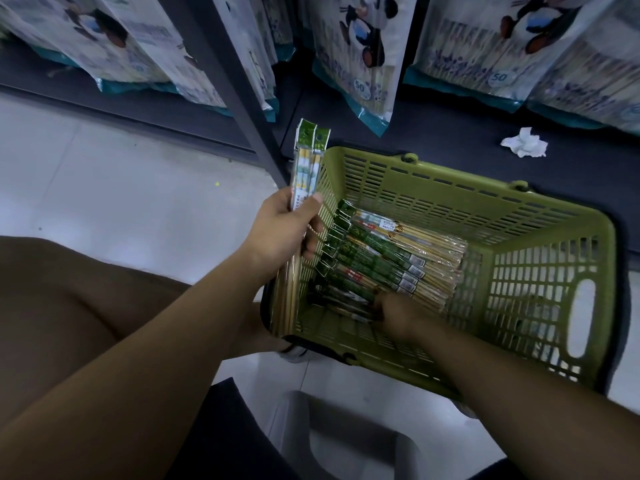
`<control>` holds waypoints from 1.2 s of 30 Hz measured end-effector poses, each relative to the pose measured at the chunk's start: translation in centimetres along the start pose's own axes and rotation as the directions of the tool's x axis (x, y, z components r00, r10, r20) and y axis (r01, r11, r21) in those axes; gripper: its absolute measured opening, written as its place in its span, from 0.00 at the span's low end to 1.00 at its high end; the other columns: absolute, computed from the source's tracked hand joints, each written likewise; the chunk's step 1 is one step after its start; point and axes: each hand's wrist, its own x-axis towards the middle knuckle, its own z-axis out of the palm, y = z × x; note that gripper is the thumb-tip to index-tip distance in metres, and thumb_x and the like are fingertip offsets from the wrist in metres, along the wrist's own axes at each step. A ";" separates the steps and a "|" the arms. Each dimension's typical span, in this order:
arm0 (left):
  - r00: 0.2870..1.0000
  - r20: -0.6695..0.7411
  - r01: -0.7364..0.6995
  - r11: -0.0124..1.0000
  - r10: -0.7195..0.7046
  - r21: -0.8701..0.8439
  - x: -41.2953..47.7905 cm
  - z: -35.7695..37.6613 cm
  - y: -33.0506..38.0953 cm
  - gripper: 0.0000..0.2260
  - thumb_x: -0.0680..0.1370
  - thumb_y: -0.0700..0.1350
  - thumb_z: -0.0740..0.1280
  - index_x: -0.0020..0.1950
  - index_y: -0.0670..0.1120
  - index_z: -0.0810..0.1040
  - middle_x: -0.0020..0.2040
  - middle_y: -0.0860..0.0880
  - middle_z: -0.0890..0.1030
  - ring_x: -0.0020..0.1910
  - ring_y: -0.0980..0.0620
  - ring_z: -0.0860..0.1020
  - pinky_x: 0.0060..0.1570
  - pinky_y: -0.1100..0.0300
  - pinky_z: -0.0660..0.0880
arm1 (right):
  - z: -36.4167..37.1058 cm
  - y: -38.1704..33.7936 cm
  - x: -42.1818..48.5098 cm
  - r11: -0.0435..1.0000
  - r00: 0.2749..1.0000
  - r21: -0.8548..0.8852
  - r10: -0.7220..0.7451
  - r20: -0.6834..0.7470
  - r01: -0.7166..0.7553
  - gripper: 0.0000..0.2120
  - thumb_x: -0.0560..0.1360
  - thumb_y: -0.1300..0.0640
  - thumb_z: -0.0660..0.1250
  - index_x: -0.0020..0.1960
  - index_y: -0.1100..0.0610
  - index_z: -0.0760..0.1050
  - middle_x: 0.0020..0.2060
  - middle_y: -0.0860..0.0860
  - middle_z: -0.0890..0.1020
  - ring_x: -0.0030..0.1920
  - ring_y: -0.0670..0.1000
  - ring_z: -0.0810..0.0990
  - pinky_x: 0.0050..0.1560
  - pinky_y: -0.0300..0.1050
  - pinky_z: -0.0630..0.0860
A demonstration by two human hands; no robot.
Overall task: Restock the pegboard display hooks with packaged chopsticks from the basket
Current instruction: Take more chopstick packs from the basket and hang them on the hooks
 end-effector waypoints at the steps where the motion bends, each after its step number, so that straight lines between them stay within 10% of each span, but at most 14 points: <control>1: 1.000 0.000 0.001 1.000 -0.001 -0.002 0.0 0.0 0.0 0.07 0.85 0.47 0.64 0.53 0.44 0.74 0.34 0.48 0.79 0.23 0.51 0.73 0.24 0.59 0.74 | -0.1 0.2 -0.1 0.999 1.000 0.031 -0.006 0.021 0.006 0.12 0.80 0.54 0.69 0.61 0.55 0.78 0.54 0.53 0.81 0.51 0.52 0.79 0.50 0.46 0.76; 6: 1.000 -0.004 0.005 1.000 -0.005 -0.025 0.0 -0.1 -0.2 0.07 0.85 0.47 0.65 0.53 0.44 0.74 0.33 0.48 0.79 0.23 0.52 0.73 0.24 0.59 0.74 | -0.9 0.9 -0.4 0.997 0.996 0.059 -0.047 0.081 0.042 0.07 0.82 0.48 0.66 0.55 0.51 0.78 0.46 0.49 0.80 0.45 0.49 0.78 0.43 0.44 0.71; 18: 1.000 -0.024 0.019 1.000 -0.019 0.023 -0.5 1.4 -0.8 0.10 0.81 0.51 0.71 0.49 0.48 0.73 0.34 0.52 0.72 0.26 0.55 0.70 0.25 0.61 0.70 | -10.7 -3.8 -5.6 0.888 0.938 0.404 -0.077 -0.339 0.219 0.08 0.85 0.51 0.61 0.50 0.52 0.74 0.43 0.50 0.81 0.41 0.46 0.78 0.35 0.39 0.68; 27: 0.999 -0.035 0.005 0.991 -0.010 -0.135 -1.4 2.9 0.0 0.23 0.76 0.54 0.76 0.65 0.47 0.73 0.56 0.46 0.83 0.50 0.52 0.83 0.40 0.65 0.79 | -11.6 -10.9 -8.3 0.822 0.825 0.386 -0.167 -0.540 0.420 0.07 0.83 0.52 0.63 0.47 0.48 0.68 0.37 0.45 0.75 0.36 0.43 0.75 0.31 0.40 0.65; 31: 0.999 0.030 0.033 0.967 -0.027 -0.251 -1.3 3.0 0.0 0.31 0.69 0.58 0.77 0.67 0.45 0.74 0.59 0.45 0.84 0.57 0.50 0.85 0.57 0.54 0.81 | -11.6 -11.2 -8.6 0.823 0.784 0.299 -0.254 -0.566 0.483 0.09 0.81 0.56 0.64 0.61 0.55 0.72 0.44 0.47 0.76 0.42 0.48 0.76 0.36 0.35 0.70; 36: 0.995 -0.056 0.074 0.974 -0.088 -0.216 -0.8 3.2 -0.5 0.25 0.71 0.55 0.72 0.64 0.43 0.75 0.47 0.48 0.82 0.48 0.49 0.83 0.48 0.54 0.79 | -11.6 -11.7 -8.5 0.873 0.868 0.274 -0.269 -0.418 0.403 0.28 0.82 0.48 0.57 0.79 0.52 0.55 0.63 0.56 0.76 0.57 0.57 0.79 0.55 0.54 0.79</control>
